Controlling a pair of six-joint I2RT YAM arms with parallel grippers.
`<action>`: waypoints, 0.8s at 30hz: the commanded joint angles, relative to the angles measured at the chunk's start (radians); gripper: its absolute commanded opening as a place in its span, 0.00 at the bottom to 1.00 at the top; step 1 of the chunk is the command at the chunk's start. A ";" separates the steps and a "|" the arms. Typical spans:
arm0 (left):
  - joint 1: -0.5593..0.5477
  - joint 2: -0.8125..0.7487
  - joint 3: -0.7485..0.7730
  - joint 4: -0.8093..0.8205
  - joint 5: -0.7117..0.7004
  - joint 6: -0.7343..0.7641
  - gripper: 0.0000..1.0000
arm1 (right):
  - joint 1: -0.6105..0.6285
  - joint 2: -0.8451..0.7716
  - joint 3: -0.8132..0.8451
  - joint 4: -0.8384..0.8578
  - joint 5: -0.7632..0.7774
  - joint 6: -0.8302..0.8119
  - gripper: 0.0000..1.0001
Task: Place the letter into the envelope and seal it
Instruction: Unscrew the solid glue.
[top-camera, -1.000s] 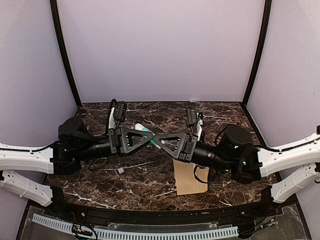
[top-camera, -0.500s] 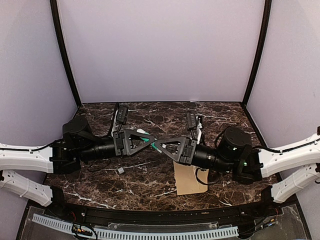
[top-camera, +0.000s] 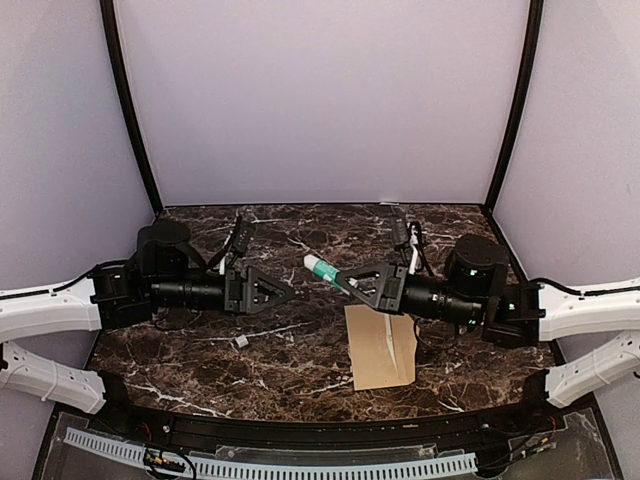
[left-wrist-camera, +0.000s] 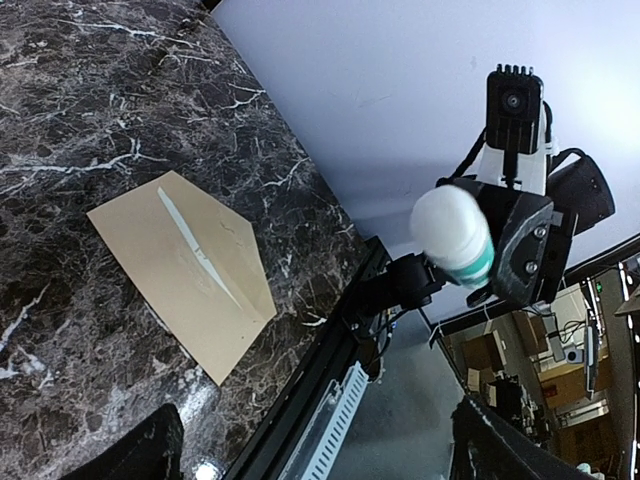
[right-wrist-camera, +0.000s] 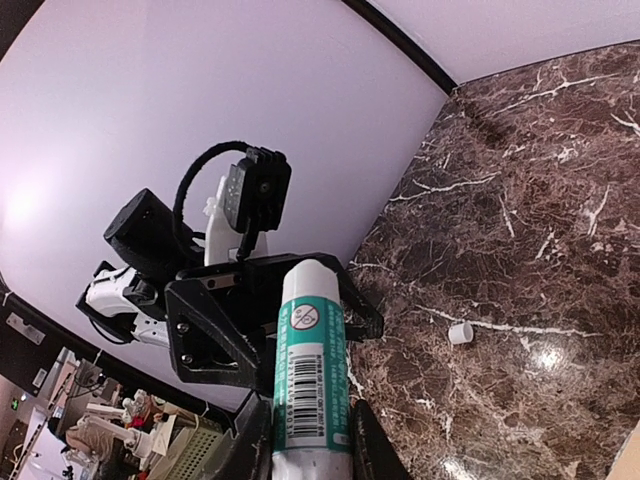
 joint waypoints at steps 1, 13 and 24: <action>0.071 -0.019 0.033 -0.132 0.143 0.150 0.93 | -0.048 -0.063 -0.031 -0.014 -0.042 -0.029 0.07; 0.087 0.027 -0.005 0.139 0.387 0.065 0.99 | -0.071 -0.153 -0.071 -0.075 -0.207 -0.069 0.08; 0.045 0.140 0.063 0.242 0.473 -0.013 0.99 | -0.071 -0.137 -0.085 -0.048 -0.351 -0.076 0.08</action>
